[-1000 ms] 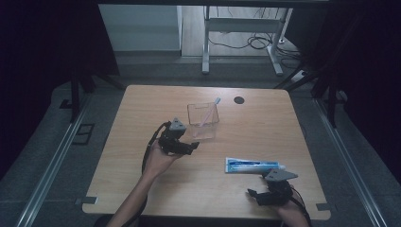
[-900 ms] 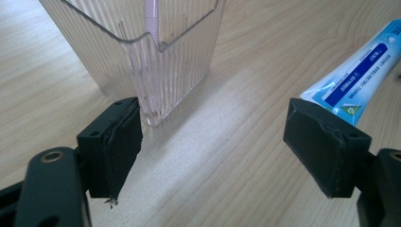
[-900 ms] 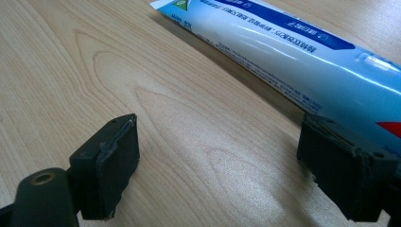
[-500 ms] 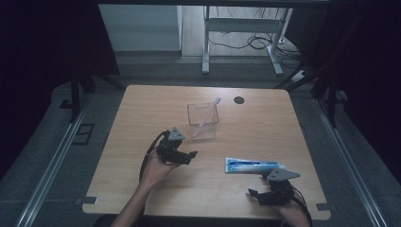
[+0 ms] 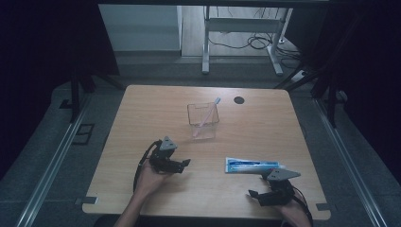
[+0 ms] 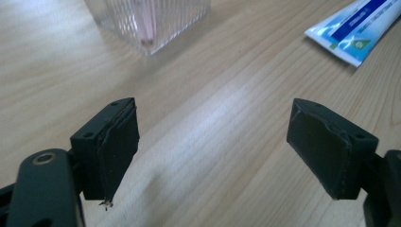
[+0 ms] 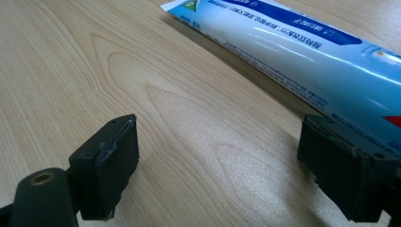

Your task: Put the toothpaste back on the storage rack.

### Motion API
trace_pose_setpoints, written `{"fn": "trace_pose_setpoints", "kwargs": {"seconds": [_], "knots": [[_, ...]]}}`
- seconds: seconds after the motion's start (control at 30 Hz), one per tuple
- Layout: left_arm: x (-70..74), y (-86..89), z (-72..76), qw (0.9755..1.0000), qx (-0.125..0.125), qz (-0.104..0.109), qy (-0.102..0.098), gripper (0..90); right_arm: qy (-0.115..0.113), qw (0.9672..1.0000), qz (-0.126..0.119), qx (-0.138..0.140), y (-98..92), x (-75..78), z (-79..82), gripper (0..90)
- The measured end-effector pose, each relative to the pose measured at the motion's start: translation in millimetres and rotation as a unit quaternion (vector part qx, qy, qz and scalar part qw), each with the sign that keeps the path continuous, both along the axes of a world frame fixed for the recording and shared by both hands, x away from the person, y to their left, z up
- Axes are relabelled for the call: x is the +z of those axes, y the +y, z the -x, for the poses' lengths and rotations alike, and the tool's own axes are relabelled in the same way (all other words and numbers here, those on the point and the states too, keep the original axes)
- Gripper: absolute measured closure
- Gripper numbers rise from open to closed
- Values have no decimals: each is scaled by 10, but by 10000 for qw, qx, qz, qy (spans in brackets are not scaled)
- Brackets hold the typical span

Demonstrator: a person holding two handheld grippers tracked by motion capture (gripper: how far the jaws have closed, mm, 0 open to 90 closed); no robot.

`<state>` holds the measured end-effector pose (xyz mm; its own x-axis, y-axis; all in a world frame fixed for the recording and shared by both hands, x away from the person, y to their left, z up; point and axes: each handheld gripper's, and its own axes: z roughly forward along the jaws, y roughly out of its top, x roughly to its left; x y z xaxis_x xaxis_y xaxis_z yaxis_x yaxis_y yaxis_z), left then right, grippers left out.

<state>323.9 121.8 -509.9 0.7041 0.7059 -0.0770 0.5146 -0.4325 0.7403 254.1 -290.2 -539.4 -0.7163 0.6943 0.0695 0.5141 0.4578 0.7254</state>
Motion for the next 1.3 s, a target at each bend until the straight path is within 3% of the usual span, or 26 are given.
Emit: {"fn": "trace_pose_setpoints", "kwargs": {"seconds": [0.37,0.73,0.77,1.13,1.3], "knots": [[-128,62,116,9999,58,-118,84,182,12,9999,100,45,19,10,1,132],[-298,9,164,9987,54,-470,180,183,-72,10000,39,42,17,63,27,132],[-321,4,169,9987,58,-498,121,183,-63,10000,32,37,17,67,28,132],[-338,2,176,9990,92,-432,74,165,337,9994,33,61,75,154,16,136],[-338,1,176,9990,95,-431,72,166,305,9995,-37,2,110,247,4,259]]}}
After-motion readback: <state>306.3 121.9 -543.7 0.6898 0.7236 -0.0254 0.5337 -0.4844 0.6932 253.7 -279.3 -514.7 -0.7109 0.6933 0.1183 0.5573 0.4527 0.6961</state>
